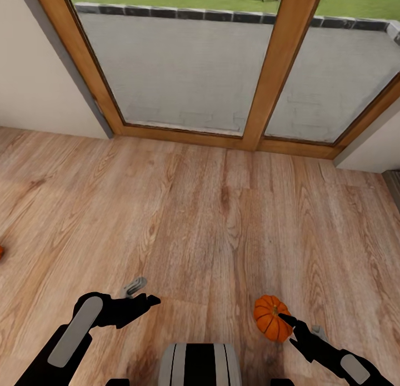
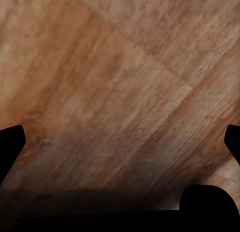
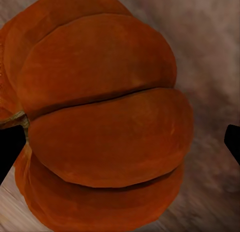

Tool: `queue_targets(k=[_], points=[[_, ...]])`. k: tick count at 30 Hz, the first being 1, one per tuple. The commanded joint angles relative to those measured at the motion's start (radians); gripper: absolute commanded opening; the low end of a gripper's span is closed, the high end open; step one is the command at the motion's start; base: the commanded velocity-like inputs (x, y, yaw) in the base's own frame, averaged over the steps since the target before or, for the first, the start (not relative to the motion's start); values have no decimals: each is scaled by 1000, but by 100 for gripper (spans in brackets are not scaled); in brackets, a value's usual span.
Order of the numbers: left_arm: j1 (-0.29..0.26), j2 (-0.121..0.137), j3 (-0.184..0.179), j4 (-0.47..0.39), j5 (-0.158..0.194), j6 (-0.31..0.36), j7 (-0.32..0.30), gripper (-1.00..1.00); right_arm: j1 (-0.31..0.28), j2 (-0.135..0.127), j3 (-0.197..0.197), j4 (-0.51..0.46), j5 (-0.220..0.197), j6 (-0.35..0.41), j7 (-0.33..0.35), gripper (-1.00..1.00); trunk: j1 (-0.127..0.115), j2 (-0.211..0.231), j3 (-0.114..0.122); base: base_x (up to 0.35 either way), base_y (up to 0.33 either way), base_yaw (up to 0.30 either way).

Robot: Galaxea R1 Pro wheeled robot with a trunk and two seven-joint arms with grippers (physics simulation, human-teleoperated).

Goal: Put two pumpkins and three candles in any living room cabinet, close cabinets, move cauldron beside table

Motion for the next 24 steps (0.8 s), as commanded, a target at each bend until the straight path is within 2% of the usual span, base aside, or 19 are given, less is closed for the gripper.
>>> queue_targets(k=[1, 19, 24], points=[[-1, 1, -2, -1, 10, 0, 10, 100, 0, 0, 3, 2, 16, -1, -2, 100, 0, 0, -1, 0, 0, 0], [-1, 1, 1, -2, 10, 0, 10, 100, 0, 0, 3, 2, 16, -6, -3, 100, 0, 0, -1, 0, 0, 0], [-1, 1, 1, -2, 10, 0, 10, 100, 0, 0, 4, 3, 16, -8, -4, 100, -1, 1, 11, 0, 0, 0]])
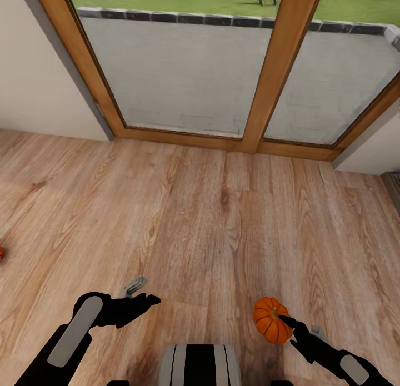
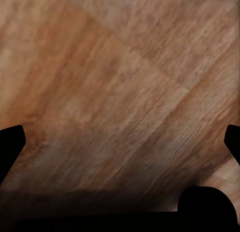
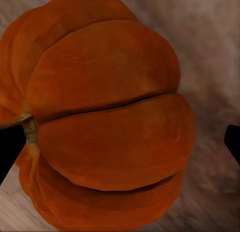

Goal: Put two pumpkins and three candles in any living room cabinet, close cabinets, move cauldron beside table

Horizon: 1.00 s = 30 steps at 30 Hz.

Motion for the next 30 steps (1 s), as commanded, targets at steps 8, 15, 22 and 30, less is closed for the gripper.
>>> queue_targets(k=[8, 15, 22, 30], points=[[-1, 1, -2, -1, 10, 0, 10, 100, 0, 0, -3, 0, -4, 7, 0, 100, 0, 0, -1, 0, 0, 0], [-1, 1, -2, -1, 10, 0, 10, 100, 0, 0, -3, 0, -4, 7, -1, 100, 0, 0, -1, 0, 1, 0], [0, 1, -3, 0, 10, 0, 10, 100, 0, 0, -3, 0, -4, 7, -2, 100, 0, 0, -1, 32, 37, 0], [0, 1, -4, 0, 10, 0, 10, 100, 0, 0, -3, -1, -4, 7, 0, 100, 0, 0, -1, 2, 2, 0]])
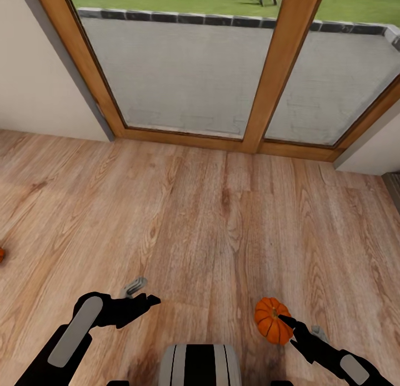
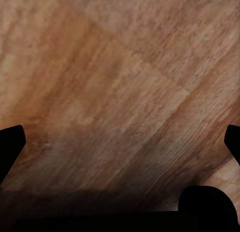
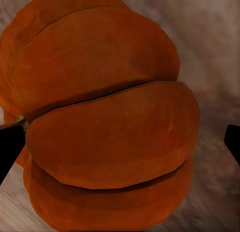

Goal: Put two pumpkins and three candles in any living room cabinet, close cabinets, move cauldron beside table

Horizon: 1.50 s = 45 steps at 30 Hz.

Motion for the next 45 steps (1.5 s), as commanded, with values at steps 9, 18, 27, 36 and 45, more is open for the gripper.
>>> queue_targets(k=[9, 18, 27, 36, 45], points=[[-1, 1, -1, -1, 10, 0, 10, 100, 0, 1, -3, -32, -3, 8, 4, 100, 0, 0, -1, 0, 0, 0], [-1, 1, 0, 0, 10, 0, 10, 100, 0, 1, -3, -43, -2, 10, 4, -100, 0, 0, -1, 0, 3, 0], [0, 1, 0, 1, 10, 0, 10, 100, 0, 2, -3, -43, -2, 9, 3, -100, 0, 0, -1, 0, 7, 0], [-1, 1, 0, -1, 10, 0, 10, 100, 0, 2, -3, -42, -2, 9, 3, -100, 0, 0, -1, 0, 0, 0], [0, 1, -1, 1, 10, 0, 10, 100, 0, 2, -3, -42, -2, 9, 2, -100, 0, 0, -1, 0, 0, 0]])
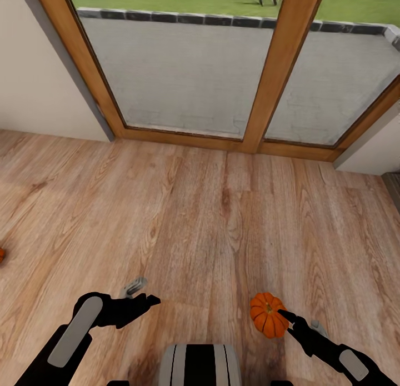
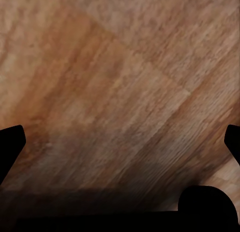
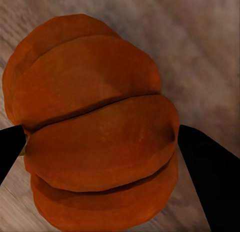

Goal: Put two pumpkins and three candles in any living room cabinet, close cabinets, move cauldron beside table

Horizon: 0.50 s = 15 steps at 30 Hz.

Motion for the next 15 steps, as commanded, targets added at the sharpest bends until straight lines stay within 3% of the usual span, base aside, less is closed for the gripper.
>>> queue_targets(k=[1, 5, 15], points=[[0, 1, -2, -1, 10, 0, 10, 100, 0, 0, -3, 1, 0, 6, 1, -100, -1, 0, 3, 0, 0, 0], [0, 1, -2, -1, 10, 0, 10, 100, 0, 0, -3, 1, 0, 6, 1, -100, -1, 0, 7, 0, 0, 0], [0, 0, -2, 1, 10, 0, 10, 100, -1, 0, -2, 0, 0, 7, 0, -100, -6, 3, 46, 0, 0, 0]])
